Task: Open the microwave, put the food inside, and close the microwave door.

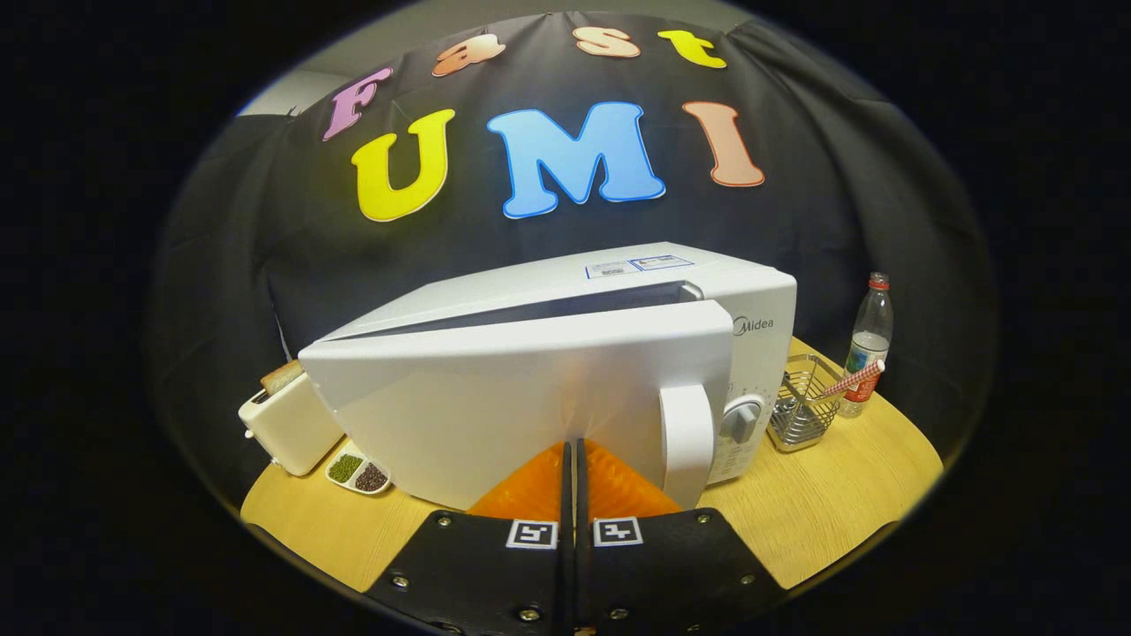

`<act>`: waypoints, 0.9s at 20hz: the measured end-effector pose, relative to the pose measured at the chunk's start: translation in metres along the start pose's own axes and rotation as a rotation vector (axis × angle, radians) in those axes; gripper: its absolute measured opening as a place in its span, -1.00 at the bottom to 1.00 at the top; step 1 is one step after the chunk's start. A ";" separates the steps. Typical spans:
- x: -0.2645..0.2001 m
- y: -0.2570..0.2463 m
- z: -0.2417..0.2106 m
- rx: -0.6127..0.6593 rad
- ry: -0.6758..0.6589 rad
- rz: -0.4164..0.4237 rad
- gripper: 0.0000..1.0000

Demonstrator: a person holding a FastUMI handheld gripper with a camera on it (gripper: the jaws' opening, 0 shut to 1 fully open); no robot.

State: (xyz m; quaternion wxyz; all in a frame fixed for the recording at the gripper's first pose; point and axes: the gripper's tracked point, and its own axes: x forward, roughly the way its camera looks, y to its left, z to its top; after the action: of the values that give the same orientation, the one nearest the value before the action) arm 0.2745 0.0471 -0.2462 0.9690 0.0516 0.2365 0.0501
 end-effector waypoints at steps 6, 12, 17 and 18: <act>0.016 -0.007 0.006 0.060 0.011 -0.005 -0.99; 0.022 -0.011 0.012 0.036 0.005 -0.021 -0.99; 0.015 -0.007 0.018 0.025 0.007 -0.021 -0.96; 0.008 -0.004 0.024 0.010 -0.013 -0.019 -0.96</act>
State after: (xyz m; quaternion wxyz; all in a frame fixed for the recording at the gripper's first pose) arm 0.2927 0.0417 -0.2288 0.9706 0.0547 0.2309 0.0396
